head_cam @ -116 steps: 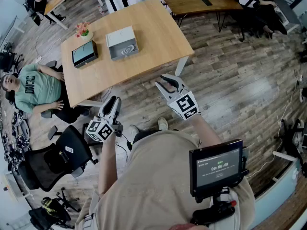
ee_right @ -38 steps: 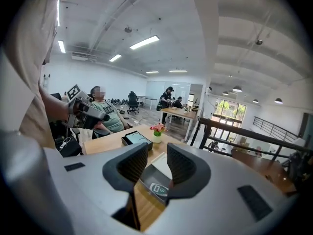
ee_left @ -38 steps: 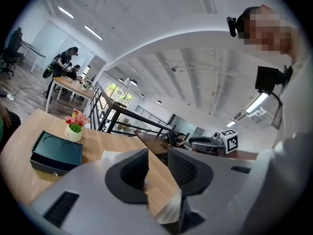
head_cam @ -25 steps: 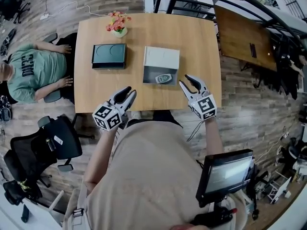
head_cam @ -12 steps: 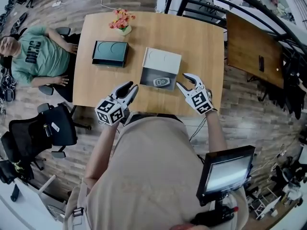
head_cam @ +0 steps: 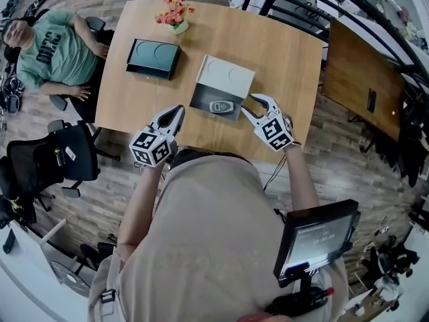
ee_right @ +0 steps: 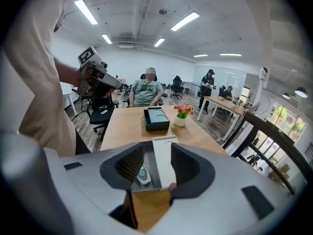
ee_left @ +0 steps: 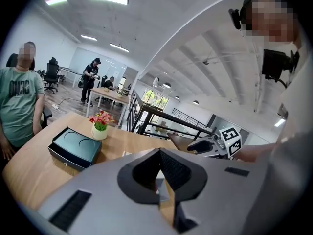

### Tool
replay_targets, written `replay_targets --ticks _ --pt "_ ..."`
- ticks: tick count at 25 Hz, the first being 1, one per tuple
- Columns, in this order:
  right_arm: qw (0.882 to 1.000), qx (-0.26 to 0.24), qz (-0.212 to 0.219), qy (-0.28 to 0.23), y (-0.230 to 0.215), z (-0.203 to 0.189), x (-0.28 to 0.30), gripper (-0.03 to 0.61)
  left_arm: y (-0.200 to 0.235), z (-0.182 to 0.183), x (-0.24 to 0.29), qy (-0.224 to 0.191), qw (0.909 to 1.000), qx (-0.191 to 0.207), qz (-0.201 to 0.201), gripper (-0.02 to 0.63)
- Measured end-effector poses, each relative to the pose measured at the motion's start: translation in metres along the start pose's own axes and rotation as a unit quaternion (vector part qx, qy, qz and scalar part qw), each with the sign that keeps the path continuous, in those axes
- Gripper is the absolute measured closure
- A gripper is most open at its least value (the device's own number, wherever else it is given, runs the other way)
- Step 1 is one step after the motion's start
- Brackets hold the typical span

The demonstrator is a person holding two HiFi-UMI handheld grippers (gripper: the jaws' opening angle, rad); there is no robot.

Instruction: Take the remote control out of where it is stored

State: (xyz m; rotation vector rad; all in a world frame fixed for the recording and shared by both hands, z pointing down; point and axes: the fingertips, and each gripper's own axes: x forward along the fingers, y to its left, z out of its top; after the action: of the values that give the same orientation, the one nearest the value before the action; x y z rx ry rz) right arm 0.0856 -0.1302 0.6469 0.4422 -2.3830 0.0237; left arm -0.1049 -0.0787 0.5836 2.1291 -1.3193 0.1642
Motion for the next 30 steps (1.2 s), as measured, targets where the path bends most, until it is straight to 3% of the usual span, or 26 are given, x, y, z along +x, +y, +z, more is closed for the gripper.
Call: replay_targets --ticks 5,12,21,30 --pt "0.999 -0.031 0.028 0.02 0.005 -0.018 0.014 0.405 -0.005 -0.015 0.008 0.017 0.9997 0.0 0.019 0.609" --pt "0.99 -0.108 0.072 0.053 0.022 -0.046 0.043 0.38 -0.011 -0.039 0.017 0.066 0.9955 0.032 0.06 0.609" --pt "0.961 -0.207 0.121 0.139 0.046 -0.094 0.109 0.38 -0.008 -0.065 0.022 0.085 0.9932 0.024 0.076 0.609" --pt "0.933 -0.232 0.165 0.218 0.071 -0.144 0.169 0.353 0.002 -0.068 0.015 0.084 0.9919 0.018 0.094 0.609"
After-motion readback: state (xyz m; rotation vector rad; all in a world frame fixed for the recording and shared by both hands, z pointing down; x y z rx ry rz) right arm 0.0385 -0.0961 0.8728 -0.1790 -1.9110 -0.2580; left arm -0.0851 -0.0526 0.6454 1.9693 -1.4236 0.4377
